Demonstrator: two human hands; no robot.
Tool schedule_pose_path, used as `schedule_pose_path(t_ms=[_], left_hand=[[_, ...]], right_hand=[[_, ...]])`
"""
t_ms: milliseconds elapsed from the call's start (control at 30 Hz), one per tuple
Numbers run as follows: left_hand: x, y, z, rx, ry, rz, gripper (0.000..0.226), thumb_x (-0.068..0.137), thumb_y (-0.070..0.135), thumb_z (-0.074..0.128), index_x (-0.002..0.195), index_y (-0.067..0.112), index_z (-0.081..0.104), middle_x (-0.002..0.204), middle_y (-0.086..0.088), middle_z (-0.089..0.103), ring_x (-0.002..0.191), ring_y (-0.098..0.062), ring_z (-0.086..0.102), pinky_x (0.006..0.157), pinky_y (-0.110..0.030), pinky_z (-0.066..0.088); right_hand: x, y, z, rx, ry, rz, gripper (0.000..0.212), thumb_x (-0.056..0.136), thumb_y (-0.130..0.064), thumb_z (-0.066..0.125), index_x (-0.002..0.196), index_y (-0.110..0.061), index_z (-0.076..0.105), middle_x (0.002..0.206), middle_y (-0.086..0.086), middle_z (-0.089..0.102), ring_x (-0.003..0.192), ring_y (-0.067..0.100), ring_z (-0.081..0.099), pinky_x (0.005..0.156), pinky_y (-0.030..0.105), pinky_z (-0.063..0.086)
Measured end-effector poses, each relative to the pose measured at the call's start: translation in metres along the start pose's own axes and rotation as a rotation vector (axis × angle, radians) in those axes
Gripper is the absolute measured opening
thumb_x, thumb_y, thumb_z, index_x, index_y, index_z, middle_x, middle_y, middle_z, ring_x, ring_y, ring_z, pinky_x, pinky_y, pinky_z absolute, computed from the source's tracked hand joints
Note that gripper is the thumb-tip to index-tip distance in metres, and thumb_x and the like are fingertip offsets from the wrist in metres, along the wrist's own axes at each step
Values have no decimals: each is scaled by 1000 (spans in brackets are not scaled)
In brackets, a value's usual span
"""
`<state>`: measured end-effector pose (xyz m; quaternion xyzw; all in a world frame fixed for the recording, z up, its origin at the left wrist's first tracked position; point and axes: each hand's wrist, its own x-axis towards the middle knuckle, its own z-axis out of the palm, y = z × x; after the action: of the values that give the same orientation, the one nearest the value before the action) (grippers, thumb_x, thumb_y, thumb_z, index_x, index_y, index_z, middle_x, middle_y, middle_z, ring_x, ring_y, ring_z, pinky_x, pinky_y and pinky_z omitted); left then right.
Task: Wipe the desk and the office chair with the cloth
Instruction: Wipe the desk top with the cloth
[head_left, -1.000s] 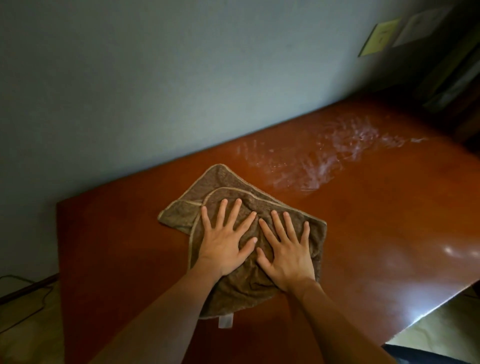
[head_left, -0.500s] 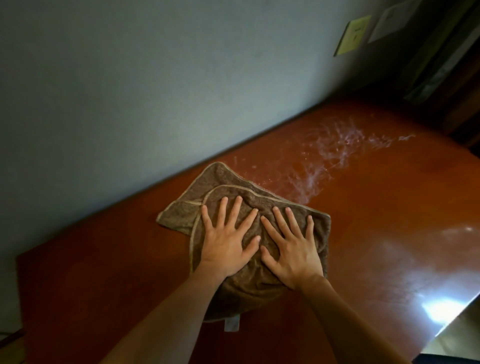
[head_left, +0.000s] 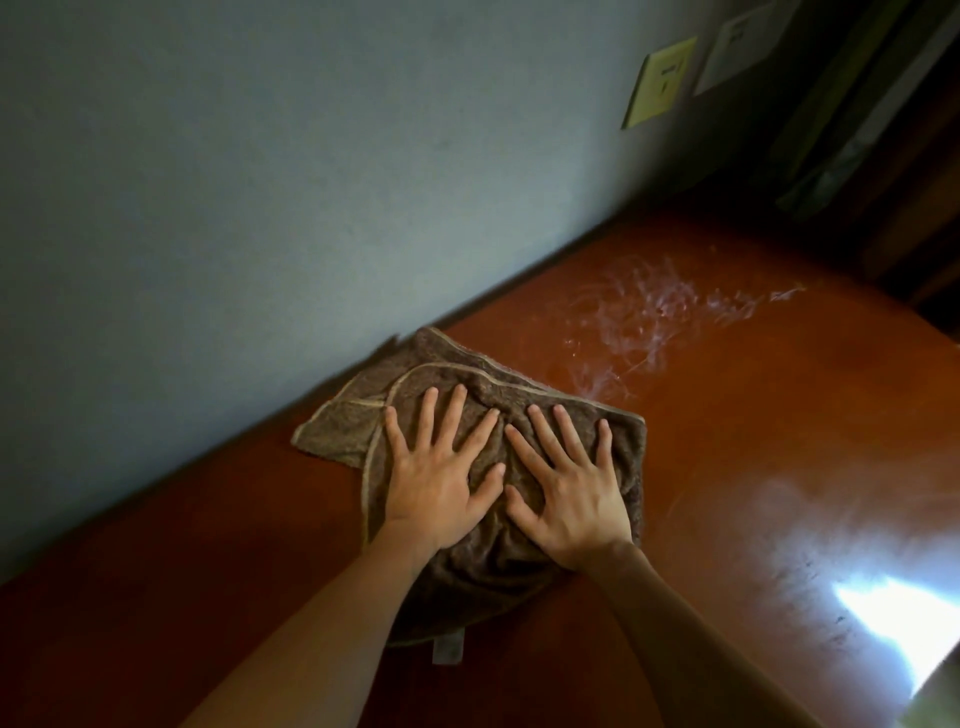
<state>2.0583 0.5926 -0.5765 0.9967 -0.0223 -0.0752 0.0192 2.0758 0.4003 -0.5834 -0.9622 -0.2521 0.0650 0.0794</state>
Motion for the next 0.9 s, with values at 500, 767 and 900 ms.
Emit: schedule_pose_path(t_ms=[500, 767, 900], left_hand=[[82, 19, -8, 38, 24, 4, 71, 92, 68, 7, 158, 42, 10, 169, -4, -3, 153, -35, -12, 112, -73, -3], [111, 34, -15, 84, 15, 17, 72, 91, 66, 3, 158, 41, 10, 169, -5, -3, 153, -35, -11, 113, -73, -3], [123, 42, -17, 69, 33, 28, 71, 92, 66, 9, 158, 41, 16, 169, -5, 2, 154, -35, -7, 113, -73, -2]], right_hand=[[58, 43, -10, 25, 68, 38, 70, 96, -60, 29, 159, -32, 21, 168, -3, 9, 156, 24, 0, 119, 67, 1], [73, 62, -17, 64, 98, 52, 67, 96, -56, 33, 157, -29, 30, 167, 0, 18, 155, 26, 7, 118, 68, 3], [78, 79, -19, 55, 99, 39, 69, 96, -57, 32, 158, -28, 28, 167, -1, 17, 156, 25, 5, 119, 68, 2]])
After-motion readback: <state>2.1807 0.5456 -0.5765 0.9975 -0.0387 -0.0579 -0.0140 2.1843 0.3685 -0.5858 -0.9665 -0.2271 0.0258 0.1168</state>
